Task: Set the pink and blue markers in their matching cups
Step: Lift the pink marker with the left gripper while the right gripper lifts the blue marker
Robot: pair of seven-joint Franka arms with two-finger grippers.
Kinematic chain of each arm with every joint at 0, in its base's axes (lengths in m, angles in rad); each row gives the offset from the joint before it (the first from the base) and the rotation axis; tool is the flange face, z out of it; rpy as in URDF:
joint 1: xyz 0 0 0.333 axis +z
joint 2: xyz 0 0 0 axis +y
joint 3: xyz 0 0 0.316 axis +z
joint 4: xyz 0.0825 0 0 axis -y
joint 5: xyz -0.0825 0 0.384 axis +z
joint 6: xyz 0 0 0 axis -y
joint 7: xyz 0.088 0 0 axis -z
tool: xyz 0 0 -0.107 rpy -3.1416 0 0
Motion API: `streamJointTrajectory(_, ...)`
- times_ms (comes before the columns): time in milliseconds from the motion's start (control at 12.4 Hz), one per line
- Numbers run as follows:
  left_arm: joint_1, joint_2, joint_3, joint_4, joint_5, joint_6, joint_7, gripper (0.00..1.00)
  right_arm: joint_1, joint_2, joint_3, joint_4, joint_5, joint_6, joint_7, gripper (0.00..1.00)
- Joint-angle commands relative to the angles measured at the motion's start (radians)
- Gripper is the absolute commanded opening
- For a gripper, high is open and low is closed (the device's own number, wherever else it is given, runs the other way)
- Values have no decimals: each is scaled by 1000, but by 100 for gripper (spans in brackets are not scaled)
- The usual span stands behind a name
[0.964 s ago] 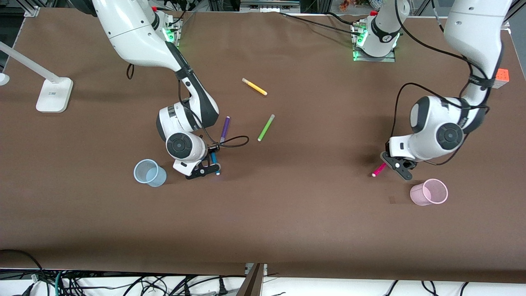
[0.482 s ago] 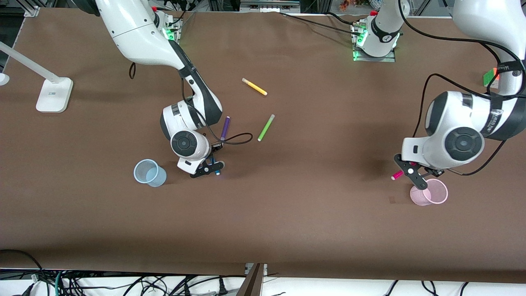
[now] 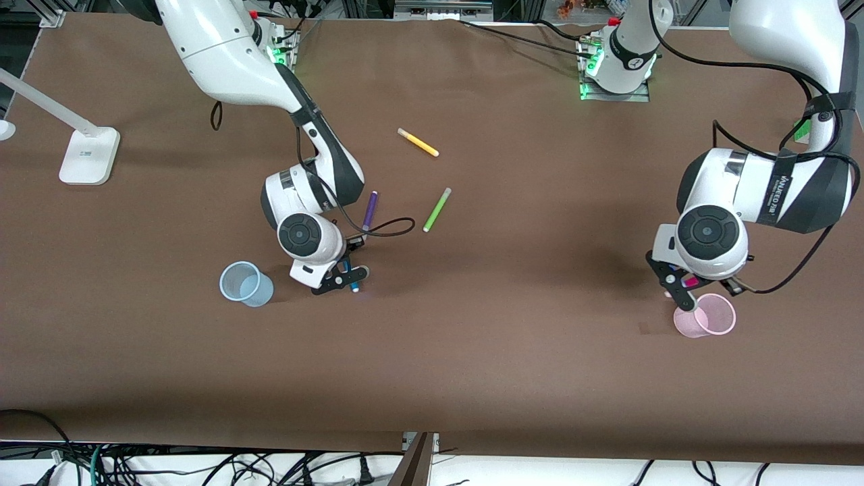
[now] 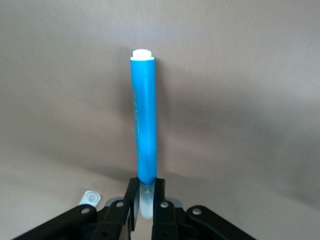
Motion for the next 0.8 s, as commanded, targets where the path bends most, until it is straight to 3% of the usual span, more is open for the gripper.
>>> streamJointTrajectory(0,2,55,12,50,156,-27,76,0,-4,-92,-44,75,-39,-148,-97,0)
streamJointTrajectory(161,2,107,11,77,342,-24,73,0,-4,-114,-74,162,-107,-311,-218,0)
streamJointTrajectory(402,-7,187,11,87,561,-22,71,0,-4,-121,-174,282,-156,-530,-446,0)
streamJointTrajectory(562,-9,225,11,94,602,-19,61,0,-4,-126,-229,286,-257,-575,-632,0)
streamJointTrajectory(723,-9,244,9,93,623,-19,39,0,-2,-123,-240,284,-424,-580,-805,0)
